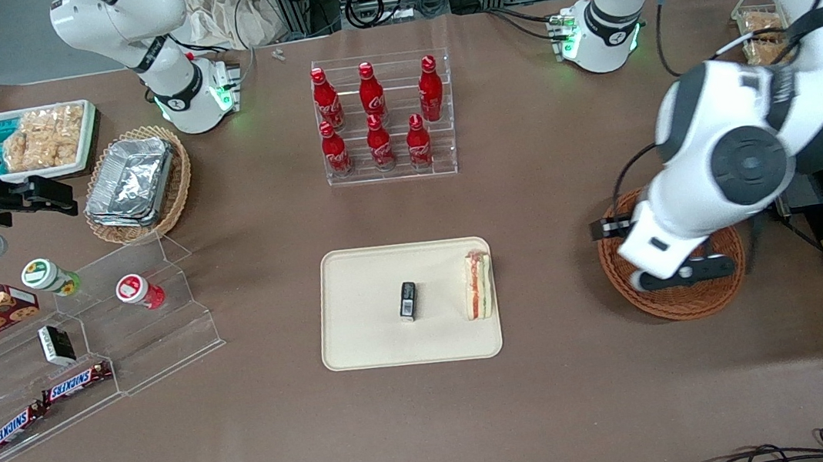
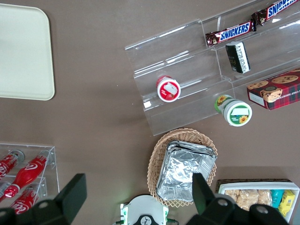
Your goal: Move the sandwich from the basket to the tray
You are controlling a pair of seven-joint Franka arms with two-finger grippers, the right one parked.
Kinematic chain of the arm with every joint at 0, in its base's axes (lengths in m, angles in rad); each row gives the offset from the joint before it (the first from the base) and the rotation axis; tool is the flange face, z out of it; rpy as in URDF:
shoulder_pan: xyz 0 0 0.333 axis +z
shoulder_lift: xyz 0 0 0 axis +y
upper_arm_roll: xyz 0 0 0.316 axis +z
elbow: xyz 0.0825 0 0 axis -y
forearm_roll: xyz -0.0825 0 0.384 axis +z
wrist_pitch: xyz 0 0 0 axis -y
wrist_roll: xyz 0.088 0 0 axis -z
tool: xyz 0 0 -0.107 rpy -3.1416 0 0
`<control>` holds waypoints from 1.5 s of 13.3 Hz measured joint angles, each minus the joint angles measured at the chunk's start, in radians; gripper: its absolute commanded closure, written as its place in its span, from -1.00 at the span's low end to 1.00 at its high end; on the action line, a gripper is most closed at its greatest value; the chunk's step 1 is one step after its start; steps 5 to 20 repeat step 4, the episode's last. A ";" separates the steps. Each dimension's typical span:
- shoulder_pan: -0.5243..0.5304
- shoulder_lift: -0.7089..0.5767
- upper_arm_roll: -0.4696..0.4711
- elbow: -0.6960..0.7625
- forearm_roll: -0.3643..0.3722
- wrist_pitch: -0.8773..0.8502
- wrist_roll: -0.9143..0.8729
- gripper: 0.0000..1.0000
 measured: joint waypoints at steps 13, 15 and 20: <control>0.141 -0.027 0.002 -0.004 0.000 -0.021 0.165 -0.98; 0.141 -0.027 0.002 -0.004 0.000 -0.021 0.165 -0.98; 0.141 -0.027 0.002 -0.004 0.000 -0.021 0.165 -0.98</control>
